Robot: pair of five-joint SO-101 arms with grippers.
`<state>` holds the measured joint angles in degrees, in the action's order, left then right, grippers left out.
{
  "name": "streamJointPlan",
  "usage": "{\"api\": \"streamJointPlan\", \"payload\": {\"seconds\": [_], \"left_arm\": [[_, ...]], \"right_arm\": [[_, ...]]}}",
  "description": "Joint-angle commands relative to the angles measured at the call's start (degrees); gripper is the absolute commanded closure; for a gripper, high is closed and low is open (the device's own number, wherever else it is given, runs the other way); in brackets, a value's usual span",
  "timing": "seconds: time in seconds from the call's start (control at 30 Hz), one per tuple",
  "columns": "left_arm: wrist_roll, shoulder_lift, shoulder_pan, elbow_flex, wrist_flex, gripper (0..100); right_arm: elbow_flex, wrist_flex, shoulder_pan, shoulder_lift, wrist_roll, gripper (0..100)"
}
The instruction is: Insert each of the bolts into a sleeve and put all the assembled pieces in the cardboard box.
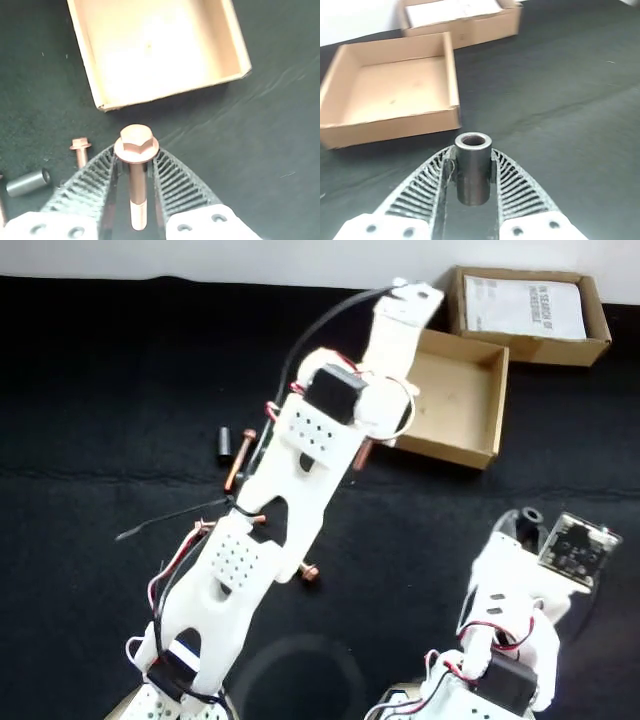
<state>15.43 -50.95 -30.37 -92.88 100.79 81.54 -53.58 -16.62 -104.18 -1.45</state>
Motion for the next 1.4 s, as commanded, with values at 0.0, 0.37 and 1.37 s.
{"api": "streamJointPlan", "payload": {"seconds": [0.0, 0.37, 1.37], "left_arm": [[2.6, 9.0, 0.7, -2.2, 0.3, 99], [2.6, 27.8, 5.1, -2.0, 0.5, 99], [-3.0, 98.4, 9.6, 77.8, -4.1, 99]], "right_arm": [[-0.8, 0.2, 5.4, -0.8, -0.6, 99.1], [-0.8, 0.3, 13.5, -0.8, -6.1, 99.1], [-0.3, 0.2, 34.9, -0.5, 3.1, 99.1]]}}
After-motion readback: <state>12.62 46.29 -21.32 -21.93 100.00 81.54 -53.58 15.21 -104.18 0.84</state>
